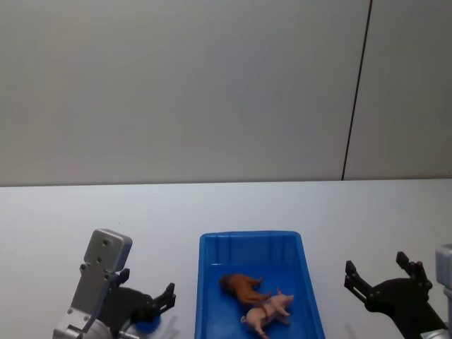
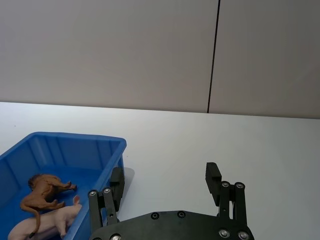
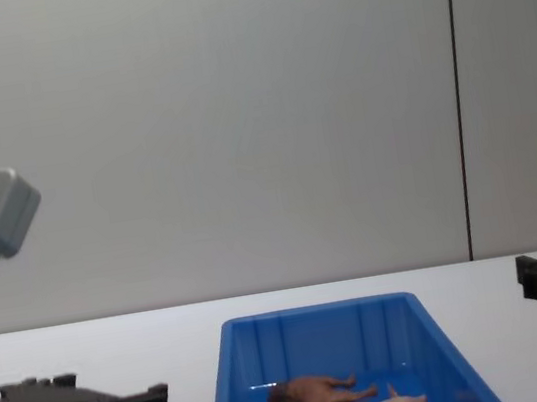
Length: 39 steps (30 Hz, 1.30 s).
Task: Pick up the two dolls from the table and place them into the box.
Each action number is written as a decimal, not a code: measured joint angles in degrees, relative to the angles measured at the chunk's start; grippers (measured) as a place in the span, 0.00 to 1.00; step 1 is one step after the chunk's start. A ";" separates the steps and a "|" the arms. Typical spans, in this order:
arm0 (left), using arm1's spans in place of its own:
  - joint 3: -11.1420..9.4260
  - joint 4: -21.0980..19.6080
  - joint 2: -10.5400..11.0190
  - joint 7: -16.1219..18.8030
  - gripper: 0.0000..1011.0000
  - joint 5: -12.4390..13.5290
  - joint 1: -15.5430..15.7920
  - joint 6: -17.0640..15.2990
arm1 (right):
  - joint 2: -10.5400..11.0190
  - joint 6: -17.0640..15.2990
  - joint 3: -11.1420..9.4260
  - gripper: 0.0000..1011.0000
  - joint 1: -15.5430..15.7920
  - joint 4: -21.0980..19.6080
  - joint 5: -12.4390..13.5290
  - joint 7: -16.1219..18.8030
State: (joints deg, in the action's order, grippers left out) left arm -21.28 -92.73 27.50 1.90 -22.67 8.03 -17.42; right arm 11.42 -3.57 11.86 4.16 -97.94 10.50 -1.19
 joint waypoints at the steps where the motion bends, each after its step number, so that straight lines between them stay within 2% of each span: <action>1: 0.00 0.28 -0.07 -0.12 0.99 -0.04 0.03 -0.05 | 0.01 0.00 0.00 0.99 0.00 -0.01 0.00 -0.01; 5: 0.00 1.71 -0.42 -0.73 0.99 -0.18 0.27 -0.22 | 0.02 0.00 0.00 0.99 0.02 -0.01 0.00 -0.03; 11: 0.00 3.90 -1.01 -1.44 0.86 -0.27 0.76 -0.35 | 0.02 0.00 0.00 0.99 0.04 -0.01 0.00 -0.04; 12: 0.01 4.42 -1.16 -1.54 0.81 -0.27 0.90 -0.36 | 0.02 0.00 0.00 0.99 0.04 -0.01 0.00 -0.04; 15: 0.04 5.18 -1.37 -1.72 0.76 -0.28 1.08 -0.30 | 0.02 0.00 0.00 0.99 0.04 -0.01 0.00 -0.04; 16: 0.07 5.61 -1.49 -1.80 0.70 -0.29 1.19 -0.22 | 0.02 -0.01 0.00 0.99 0.04 -0.01 0.00 -0.04; 24: 0.28 7.30 -1.91 -2.12 0.46 -0.30 1.58 0.22 | 0.03 -0.01 0.01 0.99 0.04 0.00 0.00 -0.04; 26: 0.34 7.64 -2.01 -2.21 0.36 -0.32 1.66 0.42 | 0.02 -0.01 0.00 0.99 0.04 0.00 -0.01 -0.04; 28: 0.38 7.79 -2.06 -2.27 0.35 -0.33 1.67 0.56 | 0.02 -0.01 0.01 0.99 0.04 -0.01 -0.01 -0.04; 29: 0.42 7.92 -2.11 -2.32 0.30 -0.33 1.68 0.73 | 0.03 -0.01 0.01 0.99 0.04 0.00 0.00 -0.04; 39: 0.76 7.55 -2.12 -2.97 0.24 -0.29 1.57 2.84 | 0.02 -0.01 0.01 0.99 0.04 0.00 -0.01 -0.04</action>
State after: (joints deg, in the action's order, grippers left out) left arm -20.53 -85.18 25.37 -1.08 -22.96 9.60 -14.58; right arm 11.44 -3.58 11.87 4.20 -97.95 10.49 -1.23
